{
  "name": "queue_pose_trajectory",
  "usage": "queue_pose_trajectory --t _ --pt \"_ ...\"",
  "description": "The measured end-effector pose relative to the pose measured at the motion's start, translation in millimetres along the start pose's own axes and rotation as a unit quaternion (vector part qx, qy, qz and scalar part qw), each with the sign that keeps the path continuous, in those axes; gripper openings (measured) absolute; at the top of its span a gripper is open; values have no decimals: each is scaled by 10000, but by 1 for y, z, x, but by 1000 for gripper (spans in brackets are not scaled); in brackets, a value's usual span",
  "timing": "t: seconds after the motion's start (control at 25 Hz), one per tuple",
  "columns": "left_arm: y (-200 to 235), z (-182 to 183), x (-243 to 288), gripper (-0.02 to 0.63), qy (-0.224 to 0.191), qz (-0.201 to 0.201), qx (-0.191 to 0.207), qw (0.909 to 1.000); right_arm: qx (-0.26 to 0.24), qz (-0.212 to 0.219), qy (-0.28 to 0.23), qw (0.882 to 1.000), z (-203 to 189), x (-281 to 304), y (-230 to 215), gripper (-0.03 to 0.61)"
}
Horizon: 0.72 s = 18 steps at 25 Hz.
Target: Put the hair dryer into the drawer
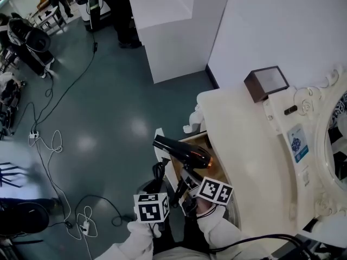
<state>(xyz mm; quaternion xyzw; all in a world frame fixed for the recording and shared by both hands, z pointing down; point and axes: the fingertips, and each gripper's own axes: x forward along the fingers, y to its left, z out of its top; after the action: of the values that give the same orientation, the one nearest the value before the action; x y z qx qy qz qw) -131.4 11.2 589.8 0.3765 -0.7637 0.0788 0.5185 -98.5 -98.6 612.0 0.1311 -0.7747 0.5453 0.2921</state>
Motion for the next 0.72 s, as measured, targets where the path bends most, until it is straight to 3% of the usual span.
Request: queue_pose_trajectory --t 0.72 --pt "-39 -11 42 100 643 -267 554 9960 676 -329 -248 9969 7 -8 -65 232"
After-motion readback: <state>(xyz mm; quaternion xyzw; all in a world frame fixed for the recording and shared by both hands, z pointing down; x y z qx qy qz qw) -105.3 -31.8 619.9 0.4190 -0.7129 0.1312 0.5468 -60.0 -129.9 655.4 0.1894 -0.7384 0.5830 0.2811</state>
